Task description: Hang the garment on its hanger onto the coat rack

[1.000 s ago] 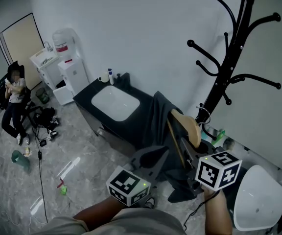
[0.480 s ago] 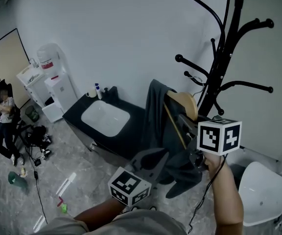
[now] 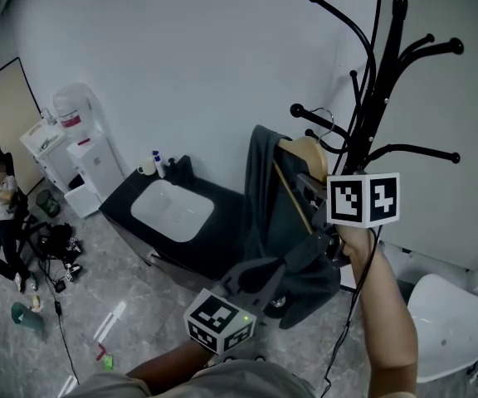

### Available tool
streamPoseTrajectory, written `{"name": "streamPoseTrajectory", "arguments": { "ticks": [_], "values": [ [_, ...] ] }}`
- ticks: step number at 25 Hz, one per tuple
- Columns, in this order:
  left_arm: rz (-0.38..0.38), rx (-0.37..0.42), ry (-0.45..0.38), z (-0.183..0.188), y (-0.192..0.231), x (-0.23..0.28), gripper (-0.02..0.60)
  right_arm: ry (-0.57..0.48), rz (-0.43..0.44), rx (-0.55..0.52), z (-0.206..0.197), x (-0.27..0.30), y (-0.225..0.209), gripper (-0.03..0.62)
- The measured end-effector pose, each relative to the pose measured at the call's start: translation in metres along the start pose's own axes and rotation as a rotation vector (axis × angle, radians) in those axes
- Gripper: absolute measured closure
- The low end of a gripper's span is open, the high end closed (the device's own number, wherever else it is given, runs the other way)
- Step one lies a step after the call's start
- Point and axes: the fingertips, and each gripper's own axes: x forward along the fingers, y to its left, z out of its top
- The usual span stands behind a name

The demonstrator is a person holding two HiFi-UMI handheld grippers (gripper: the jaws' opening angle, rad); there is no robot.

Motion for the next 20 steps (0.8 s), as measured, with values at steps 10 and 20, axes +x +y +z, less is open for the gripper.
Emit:
{"name": "streamPoseTrajectory", "arguments": {
  "ticks": [10,20],
  "values": [
    [-0.007,-0.003,0.021,-0.006,0.007,0.020,0.577,0.031,-0.021,0.051,-0.019,0.022,-0.036,0.577],
    [-0.040,0.007,0.030,-0.005,0.005,0.038,0.577,0.016,-0.113,0.064,-0.029,0.030,-0.069,0.577]
  ]
}}
